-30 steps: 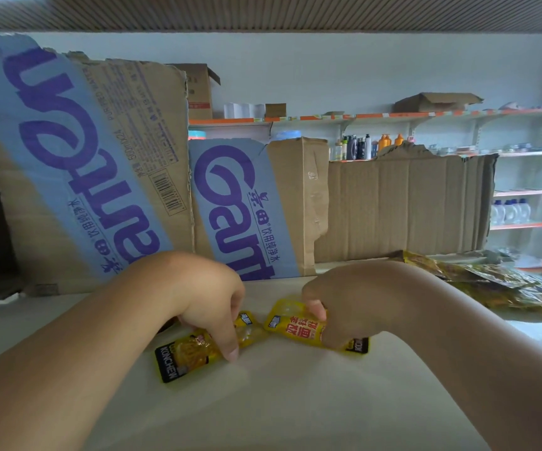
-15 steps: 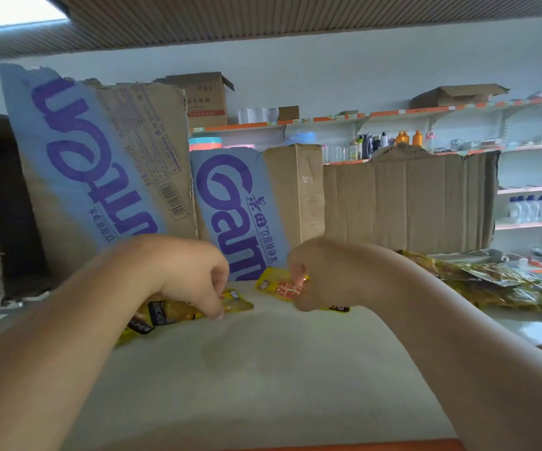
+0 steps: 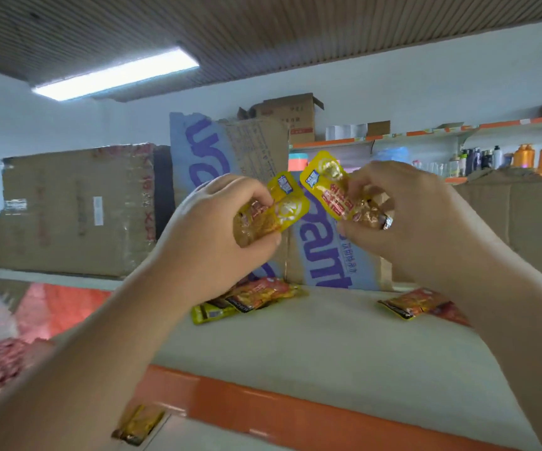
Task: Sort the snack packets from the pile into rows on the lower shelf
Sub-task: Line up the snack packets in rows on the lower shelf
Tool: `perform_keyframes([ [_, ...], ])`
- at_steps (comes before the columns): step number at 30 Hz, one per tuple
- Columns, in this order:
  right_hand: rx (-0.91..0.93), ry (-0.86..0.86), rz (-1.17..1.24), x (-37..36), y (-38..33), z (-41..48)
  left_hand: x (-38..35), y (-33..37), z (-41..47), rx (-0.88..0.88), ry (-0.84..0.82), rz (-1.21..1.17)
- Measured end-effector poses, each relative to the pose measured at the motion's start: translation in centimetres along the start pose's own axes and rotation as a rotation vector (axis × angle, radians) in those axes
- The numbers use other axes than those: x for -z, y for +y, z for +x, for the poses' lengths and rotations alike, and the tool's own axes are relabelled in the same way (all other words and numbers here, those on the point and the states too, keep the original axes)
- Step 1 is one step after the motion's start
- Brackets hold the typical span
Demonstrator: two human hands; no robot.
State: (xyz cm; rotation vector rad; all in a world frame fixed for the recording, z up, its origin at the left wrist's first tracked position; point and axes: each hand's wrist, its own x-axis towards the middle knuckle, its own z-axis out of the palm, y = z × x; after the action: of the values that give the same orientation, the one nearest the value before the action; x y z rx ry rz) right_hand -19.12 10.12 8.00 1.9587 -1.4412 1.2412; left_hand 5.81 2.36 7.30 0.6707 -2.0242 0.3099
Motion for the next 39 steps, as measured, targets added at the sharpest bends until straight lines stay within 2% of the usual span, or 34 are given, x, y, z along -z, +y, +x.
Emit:
perform_keyframes([
  [7, 0.058, 0.092, 0.165, -3.7, -6.7, -0.1, 5.8, -2.3, -4.3, 0.024, 0.188, -0.049],
  [14, 0.061, 0.089, 0.325, -11.5, -16.7, -0.4, 13.0, -8.9, -10.4, 0.055, 0.194, -0.064],
  [19, 0.043, 0.1, 0.348, -16.3, -23.5, -0.4, 18.1, -14.9, -14.6, 0.065, 0.189, -0.104],
  [24, 0.01, 0.08, 0.384, -20.3, -29.4, -0.4, 22.0, -18.5, -17.3, 0.019, 0.267, -0.229],
  [26, -0.002, 0.073, 0.411, -21.8, -31.1, -0.5, 22.4, -20.9, -18.2, 0.01, 0.229, -0.249],
  [29, -0.014, 0.074, 0.438, -24.3, -33.4, -0.3, 21.5, -25.1, -20.8, 0.209, 0.098, -0.433],
  [30, -0.023, 0.071, 0.452, -25.1, -34.0, -0.2, 21.1, -26.2, -21.4, 0.306, 0.142, -0.402],
  [31, -0.037, 0.063, 0.467, -26.0, -34.6, -0.2, 20.8, -27.2, -21.6, 0.331, 0.167, -0.351],
  [35, -0.098, 0.033, 0.534, -30.1, -36.2, -0.6, 22.9, -31.0, -23.2, 0.262, 0.172, -0.194],
  [39, -0.182, 0.013, 0.649, -35.5, -37.5, -0.8, 25.1, -33.2, -26.0, 0.304, 0.125, -0.01],
])
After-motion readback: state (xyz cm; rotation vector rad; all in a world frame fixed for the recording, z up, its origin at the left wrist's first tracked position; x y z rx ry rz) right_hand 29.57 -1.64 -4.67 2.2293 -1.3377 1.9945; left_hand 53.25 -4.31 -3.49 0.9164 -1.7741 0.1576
